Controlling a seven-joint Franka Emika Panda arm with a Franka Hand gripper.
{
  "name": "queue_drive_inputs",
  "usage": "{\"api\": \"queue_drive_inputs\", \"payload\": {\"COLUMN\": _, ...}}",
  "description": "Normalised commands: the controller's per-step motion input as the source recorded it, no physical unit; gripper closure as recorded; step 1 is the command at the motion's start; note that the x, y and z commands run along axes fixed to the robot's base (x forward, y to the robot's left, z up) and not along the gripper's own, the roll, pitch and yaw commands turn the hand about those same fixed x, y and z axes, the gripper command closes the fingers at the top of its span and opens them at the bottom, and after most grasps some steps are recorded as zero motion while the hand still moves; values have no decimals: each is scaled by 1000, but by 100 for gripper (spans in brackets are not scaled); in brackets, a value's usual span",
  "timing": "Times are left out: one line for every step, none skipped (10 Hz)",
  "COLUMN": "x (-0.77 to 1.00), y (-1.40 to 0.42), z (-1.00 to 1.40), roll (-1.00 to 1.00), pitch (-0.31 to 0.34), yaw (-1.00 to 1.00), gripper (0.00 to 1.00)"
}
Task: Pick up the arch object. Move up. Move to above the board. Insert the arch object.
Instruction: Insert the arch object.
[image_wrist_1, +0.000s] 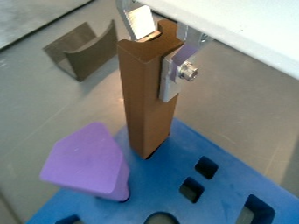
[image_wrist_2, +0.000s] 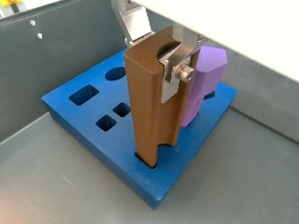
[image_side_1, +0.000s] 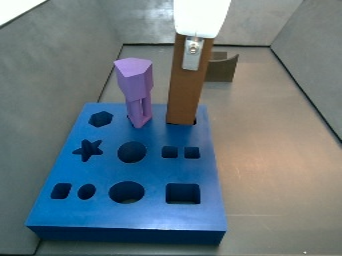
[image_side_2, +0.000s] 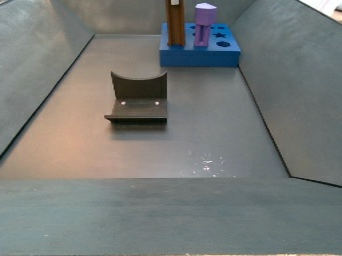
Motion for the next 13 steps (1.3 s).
{"api": "queue_drive_inputs", "payload": {"x": 303, "y": -46, "z": -511, "roll": -84, "pitch": -4, "yaw": -514, "gripper": 100}}
{"api": "queue_drive_inputs", "payload": {"x": 46, "y": 0, "z": -197, "roll": -154, "pitch": -10, "yaw": -57, "gripper": 100}}
{"api": "queue_drive_inputs", "payload": {"x": 0, "y": 111, "z": -583, "roll": -181, "pitch": -97, "yaw": 74, "gripper": 100}}
{"api": "queue_drive_inputs", "payload": {"x": -311, "y": 114, "z": -749, "roll": -61, "pitch": -150, "yaw": 283, "gripper": 100}}
{"api": "queue_drive_inputs", "payload": {"x": -314, "y": 106, "z": -634, "roll": -79, "pitch": -117, "yaw": 689, "gripper": 100}}
{"api": "queue_drive_inputs", "payload": {"x": -169, "y": 14, "z": -654, "roll": -37, "pitch": -36, "yaw": 980, "gripper": 100}}
{"api": "queue_drive_inputs", "payload": {"x": -69, "y": 17, "z": -566, "roll": 0, "pitch": -49, "yaw": 1000, "gripper": 100}}
{"api": "queue_drive_inputs", "payload": {"x": -317, "y": 0, "z": -300, "roll": -107, "pitch": -79, "yaw": 486, "gripper": 100}}
{"api": "queue_drive_inputs", "payload": {"x": 0, "y": 0, "z": 0, "roll": 0, "pitch": -24, "yaw": 0, "gripper": 100}}
{"api": "queue_drive_inputs", "payload": {"x": -40, "y": 0, "z": -391, "roll": -33, "pitch": -90, "yaw": 0, "gripper": 100}}
{"api": "queue_drive_inputs", "payload": {"x": 0, "y": 0, "z": -880, "roll": 107, "pitch": -94, "yaw": 0, "gripper": 100}}
{"api": "queue_drive_inputs", "payload": {"x": -246, "y": 0, "z": -846, "roll": 167, "pitch": -169, "yaw": 29, "gripper": 100}}
{"api": "queue_drive_inputs", "payload": {"x": -74, "y": 0, "z": -986, "roll": 134, "pitch": -106, "yaw": 3, "gripper": 100}}
